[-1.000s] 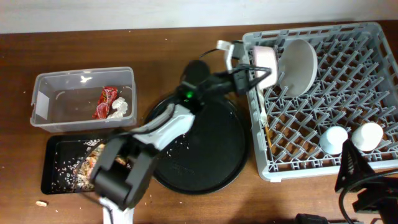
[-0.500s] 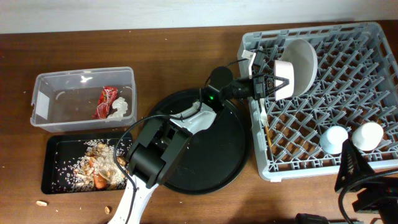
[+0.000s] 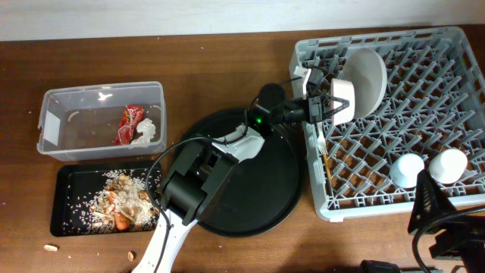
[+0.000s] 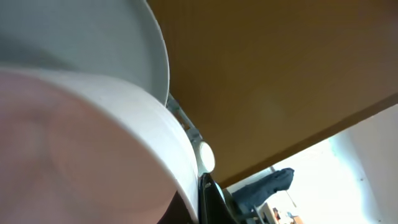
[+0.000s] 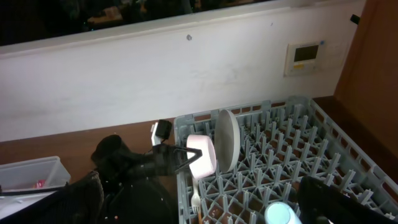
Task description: Sort waste into correct bins and load items into the dishwasher rack
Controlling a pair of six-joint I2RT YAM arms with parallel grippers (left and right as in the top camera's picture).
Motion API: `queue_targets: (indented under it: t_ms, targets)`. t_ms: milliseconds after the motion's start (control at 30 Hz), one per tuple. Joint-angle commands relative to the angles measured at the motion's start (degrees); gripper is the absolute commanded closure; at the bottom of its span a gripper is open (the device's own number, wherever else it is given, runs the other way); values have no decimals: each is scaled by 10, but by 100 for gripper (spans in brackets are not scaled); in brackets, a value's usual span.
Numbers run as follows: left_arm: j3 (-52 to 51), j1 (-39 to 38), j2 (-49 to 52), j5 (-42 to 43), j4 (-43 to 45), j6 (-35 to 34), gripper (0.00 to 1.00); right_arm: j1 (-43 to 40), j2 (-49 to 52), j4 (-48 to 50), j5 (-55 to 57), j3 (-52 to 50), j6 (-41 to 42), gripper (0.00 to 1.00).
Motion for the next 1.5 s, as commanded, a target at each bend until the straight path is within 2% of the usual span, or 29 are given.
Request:
queue_targets:
  t_ms: [0,33,67,100,233,367,467,533,567,600,633,667,700,767,833,900,933,1000,1067,1133,1167,1200,1233,1267,1333,1400,1433,1467]
  targets:
    - [2,5,24,39,108,-46,76,-1,-1,3,1,2,2,1]
    - [2,20,24,41,153,-89,63,-1,0,3,1,2,2,1]
    - [2,36,24,53,176,-110,55,-1,-1,3,1,2,2,1]
    - [2,57,24,76,185,-129,1,-1,0,3,1,2,2,1]
    - [2,104,24,124,185,-145,1,-1,-1,3,1,2,2,1]
    - [2,86,18,204,185,-129,1,-1,0,3,1,2,2,1]
    - [7,70,4,206,170,-128,1,-1,-1,3,1,2,2,1]
    - [10,60,-52,201,36,-76,1,-1,0,3,1,2,2,1]
    - [10,56,-86,186,-73,-3,1,-1,-1,3,1,2,2,1]
    - [12,53,-158,97,-372,183,1,-1,0,3,1,2,2,1]
    - [22,53,-224,-54,-618,360,1,-1,-1,3,1,2,2,1]
    - [30,52,-272,-192,-753,442,1,-1,-1,3,1,2,2,1]
    - [31,52,-322,-304,-847,498,1,-1,0,3,1,2,2,2]
    - [31,56,-391,-467,-959,526,1,-1,0,3,1,2,2,1]
    - [31,83,-454,-534,-1032,529,1,-1,0,3,0,2,3,1]
    - [31,140,-513,-539,-1121,529,1,-1,-1,3,-9,2,4,1]
    - [31,190,-546,-539,-1174,525,1,-1,-1,3,-10,2,5,1]
    - [31,293,-594,-539,-1240,525,1,-1,4,20,-80,-1,5,1]
    - [31,397,-636,-539,-1298,525,1,-1,54,-15,-83,-20,5,1]
    - [31,462,-659,-539,-1323,525,1,-1,182,-69,-44,-42,4,1]
    - [31,487,-664,-539,-1331,525,1,-1,276,-60,-48,-42,-1,1]
    - [31,494,-665,-539,-1333,525,1,-1,362,-45,-30,-42,-2,9]
    - [31,493,-665,-539,-1333,525,1,-1,453,-30,-16,-42,7,23]
    - [31,493,-665,-539,-1333,525,1,-1,544,-14,-11,-36,9,42]
    - [31,493,-665,-539,-1333,525,1,-2,612,24,38,-36,50,37]
    - [31,493,-665,-539,-1333,525,1,0,642,51,61,-36,53,40]
    - [31,493,-665,-539,-1333,525,1,-1,649,49,113,-36,85,46]
    - [31,493,-665,-539,-1333,525,1,-1,651,47,122,-36,85,68]
